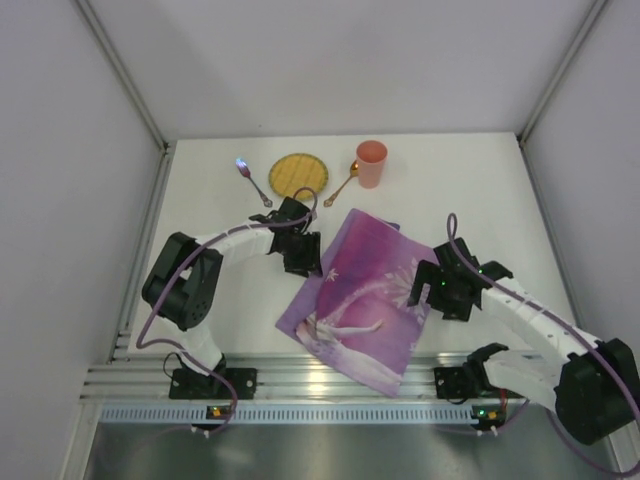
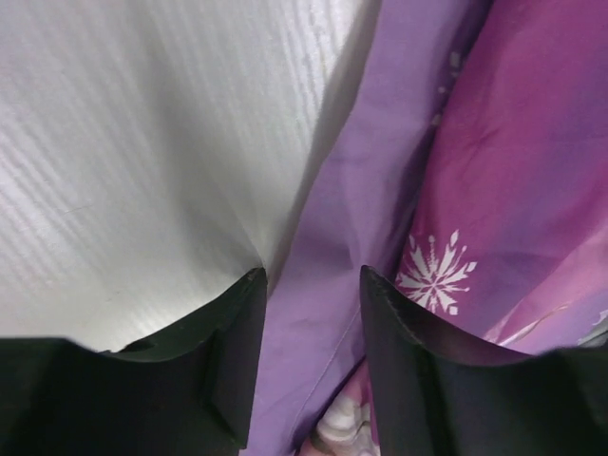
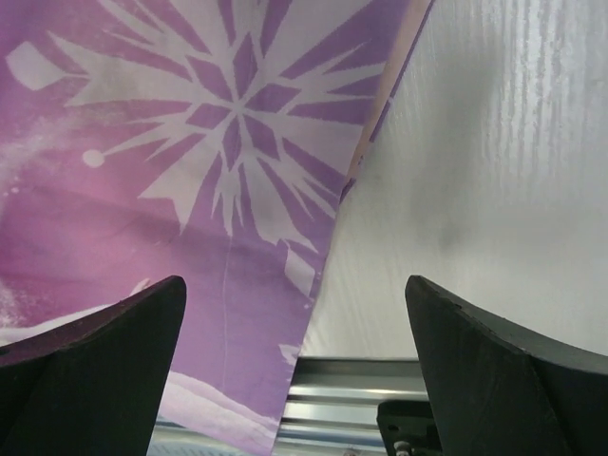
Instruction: Set the dinner table for one person
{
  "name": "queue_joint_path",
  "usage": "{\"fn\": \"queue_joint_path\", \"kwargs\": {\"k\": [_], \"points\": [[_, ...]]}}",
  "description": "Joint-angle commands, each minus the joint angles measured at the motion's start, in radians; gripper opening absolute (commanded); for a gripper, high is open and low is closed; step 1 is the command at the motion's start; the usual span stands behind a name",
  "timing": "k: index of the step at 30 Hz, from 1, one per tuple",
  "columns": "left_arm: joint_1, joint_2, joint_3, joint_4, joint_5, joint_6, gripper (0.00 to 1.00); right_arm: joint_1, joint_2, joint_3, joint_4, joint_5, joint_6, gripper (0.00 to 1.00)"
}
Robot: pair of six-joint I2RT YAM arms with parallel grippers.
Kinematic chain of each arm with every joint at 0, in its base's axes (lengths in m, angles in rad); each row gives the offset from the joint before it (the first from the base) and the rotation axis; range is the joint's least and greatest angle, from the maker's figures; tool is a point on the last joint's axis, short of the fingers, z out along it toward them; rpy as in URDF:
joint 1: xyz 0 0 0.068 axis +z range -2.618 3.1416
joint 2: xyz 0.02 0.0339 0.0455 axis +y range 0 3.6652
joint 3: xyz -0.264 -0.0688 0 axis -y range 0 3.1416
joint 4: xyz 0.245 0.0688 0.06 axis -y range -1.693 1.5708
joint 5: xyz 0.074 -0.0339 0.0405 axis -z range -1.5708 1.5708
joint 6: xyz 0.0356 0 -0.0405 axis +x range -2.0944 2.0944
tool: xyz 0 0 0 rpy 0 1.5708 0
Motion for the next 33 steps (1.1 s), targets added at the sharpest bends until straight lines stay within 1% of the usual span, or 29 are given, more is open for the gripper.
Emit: {"fn": "queue_joint_path", "kwargs": {"k": [1, 2, 3, 4, 5, 6, 7, 8, 9, 11, 12, 14, 15, 16, 20, 22, 23, 24, 27, 30, 33], "points": [[-0.018, 0.046, -0.005, 0.034, 0.032, 0.032, 0.48, -0.012, 0.083, -0.033, 0.180, -0.030, 0.020, 1.00], [-0.018, 0.049, -0.008, 0.040, 0.045, 0.033, 0.44, -0.012, 0.138, -0.037, 0.202, -0.042, 0.023, 0.99], [-0.018, 0.047, -0.017, 0.042, 0.052, 0.035, 0.41, -0.012, 0.164, -0.040, 0.220, -0.048, 0.028, 0.97], [-0.018, 0.044, -0.022, 0.049, 0.062, 0.039, 0.32, -0.012, 0.209, -0.043, 0.261, -0.057, 0.034, 0.95], [-0.018, 0.041, -0.026, 0.052, 0.068, 0.041, 0.27, -0.012, 0.230, -0.045, 0.282, -0.076, 0.037, 0.92], [-0.018, 0.038, -0.037, 0.054, 0.077, 0.043, 0.19, -0.009, 0.249, -0.043, 0.300, -0.086, 0.039, 0.83], [-0.018, 0.033, -0.039, 0.055, 0.080, 0.041, 0.02, -0.009, 0.281, -0.042, 0.337, -0.097, 0.040, 0.79], [-0.018, 0.032, -0.045, 0.057, 0.085, 0.041, 0.00, -0.008, 0.296, -0.039, 0.349, -0.114, 0.039, 0.75], [-0.018, 0.026, -0.046, 0.055, 0.089, 0.043, 0.00, -0.006, 0.312, -0.031, 0.368, -0.120, 0.036, 0.61], [-0.016, 0.018, -0.048, 0.049, 0.089, 0.046, 0.00, -0.005, 0.343, -0.025, 0.375, -0.126, 0.026, 0.48], [-0.015, 0.012, -0.048, 0.046, 0.088, 0.049, 0.00, -0.008, 0.350, -0.017, 0.375, -0.126, 0.020, 0.35], [-0.010, 0.004, -0.052, 0.034, 0.086, 0.047, 0.00, -0.009, 0.361, -0.008, 0.369, -0.123, 0.003, 0.21], [0.002, -0.006, -0.056, 0.029, 0.088, 0.041, 0.00, -0.012, 0.364, 0.006, 0.356, -0.119, -0.001, 0.08], [0.011, -0.014, -0.059, 0.025, 0.080, 0.038, 0.00, -0.015, 0.372, 0.018, 0.343, -0.116, -0.012, 0.01], [0.075, -0.094, -0.120, -0.024, 0.040, 0.018, 0.00, -0.046, 0.415, 0.131, 0.238, -0.030, -0.061, 0.00], [0.131, -0.175, -0.155, -0.050, 0.031, 0.006, 0.00, -0.061, 0.460, 0.219, 0.158, 0.002, -0.108, 0.00], [0.152, -0.206, -0.186, -0.058, 0.020, 0.004, 0.00, -0.070, 0.480, 0.249, 0.132, 0.066, -0.127, 0.00], [0.192, -0.262, -0.201, -0.075, 0.011, 0.000, 0.00, -0.092, 0.500, 0.301, 0.083, 0.090, -0.145, 0.00], [0.253, -0.353, -0.241, -0.122, -0.029, 0.000, 0.00, -0.149, 0.573, 0.366, 0.033, 0.147, -0.207, 0.00], [0.258, -0.401, -0.247, -0.158, -0.082, -0.020, 0.00, -0.201, 0.616, 0.392, 0.033, 0.163, -0.257, 0.00], [0.260, -0.416, -0.237, -0.193, -0.131, -0.048, 0.00, -0.242, 0.649, 0.411, 0.018, 0.217, -0.284, 0.00]]}}
